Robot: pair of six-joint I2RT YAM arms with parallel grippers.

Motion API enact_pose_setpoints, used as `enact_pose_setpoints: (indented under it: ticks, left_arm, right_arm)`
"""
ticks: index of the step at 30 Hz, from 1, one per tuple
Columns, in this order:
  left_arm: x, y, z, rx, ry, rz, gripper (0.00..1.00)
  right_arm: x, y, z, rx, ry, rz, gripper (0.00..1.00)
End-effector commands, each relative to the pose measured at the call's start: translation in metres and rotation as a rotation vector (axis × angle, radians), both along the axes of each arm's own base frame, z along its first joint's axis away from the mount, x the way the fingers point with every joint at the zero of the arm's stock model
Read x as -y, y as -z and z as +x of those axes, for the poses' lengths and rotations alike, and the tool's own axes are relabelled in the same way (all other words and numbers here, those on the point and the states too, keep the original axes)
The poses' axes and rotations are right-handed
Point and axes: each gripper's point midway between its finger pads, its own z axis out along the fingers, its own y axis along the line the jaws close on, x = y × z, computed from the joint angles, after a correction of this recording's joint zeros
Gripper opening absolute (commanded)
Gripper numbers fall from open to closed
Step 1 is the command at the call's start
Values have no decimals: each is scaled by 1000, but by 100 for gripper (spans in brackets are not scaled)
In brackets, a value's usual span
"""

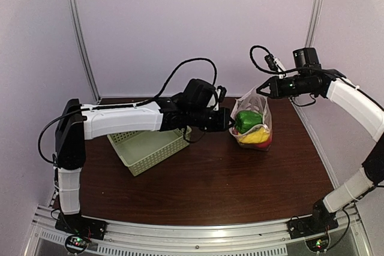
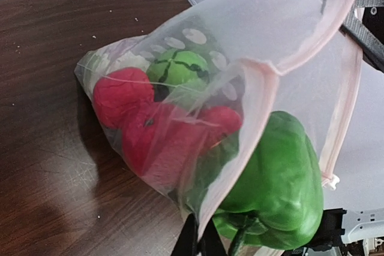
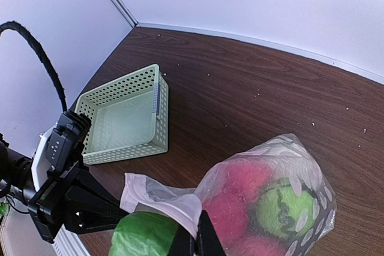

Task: Place the food in the zip-top bag and seal the zipper
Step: Pass from the right arm to the left

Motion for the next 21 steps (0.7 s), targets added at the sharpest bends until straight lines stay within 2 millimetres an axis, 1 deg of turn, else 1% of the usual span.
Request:
enact_pose_setpoints:
  ticks: [1, 2, 3, 4, 5, 6, 7, 8, 9, 10, 11, 12, 13, 14, 15, 16, 17, 18, 19, 20, 21]
  left_arm:
    - [22, -68, -9, 48, 106, -166, 0]
    - [26, -103, -17, 94, 146, -234, 0]
    - [25, -133, -22, 147, 160, -286, 0]
    - [23, -160, -27, 202, 163, -323, 0]
    - [17, -174, -25, 251, 139, -330, 0]
    - [12, -176, -17, 284, 97, -298, 0]
    - [4, -170, -7, 270, 51, -260, 0]
    - [5, -176, -16, 260, 99, -293, 0]
    - [7, -187, -28, 302, 136, -325, 0]
    - [0, -170, -14, 324, 37, -239, 0]
    - [-6, -143, 3, 279, -13, -169, 0]
    - [-1, -124, 0, 181, 76, -204, 0]
    - [7, -129, -5, 165, 131, -290, 0]
    - [6, -114, -2, 169, 91, -237, 0]
    - [2, -101, 3, 132, 47, -196, 0]
    - [6, -116, -8, 102, 118, -275, 0]
    - [11, -144, -26, 158, 178, -336, 0]
    - [8, -153, -28, 264, 109, -245, 0]
    - [1, -155, -19, 368, -2, -133, 0]
    - [-6, -144, -3, 400, -59, -64, 0]
    - [-8, -118, 14, 341, -45, -41, 0]
  right_arm:
    - [2, -29, -4, 92, -12, 7, 0]
    - [2, -33, -4, 104, -19, -4, 0]
    - [3, -37, -5, 119, -21, -18, 0]
    - [6, -40, -4, 133, -12, -32, 0]
    - [10, -42, -2, 153, 7, -48, 0]
    - [13, -40, 1, 163, 27, -64, 0]
    - [16, -39, 5, 168, 46, -79, 0]
    - [19, -37, 7, 169, 61, -90, 0]
    - [19, -36, 7, 163, 61, -92, 0]
    - [19, -36, 7, 164, 57, -89, 0]
    - [18, -36, 7, 168, 55, -85, 0]
    - [17, -38, 7, 171, 52, -78, 0]
    - [15, -42, 6, 173, 42, -67, 0]
    - [14, -45, 4, 178, 33, -59, 0]
    - [14, -51, 5, 190, 38, -55, 0]
    - [15, -59, 5, 205, 44, -52, 0]
    - [14, -68, 3, 217, 35, -45, 0]
    - [12, -78, -2, 237, 21, -35, 0]
    - [13, -88, -5, 265, 22, -31, 0]
    - [19, -94, -3, 311, 43, -58, 0]
    - [23, -94, 4, 332, 78, -80, 0]
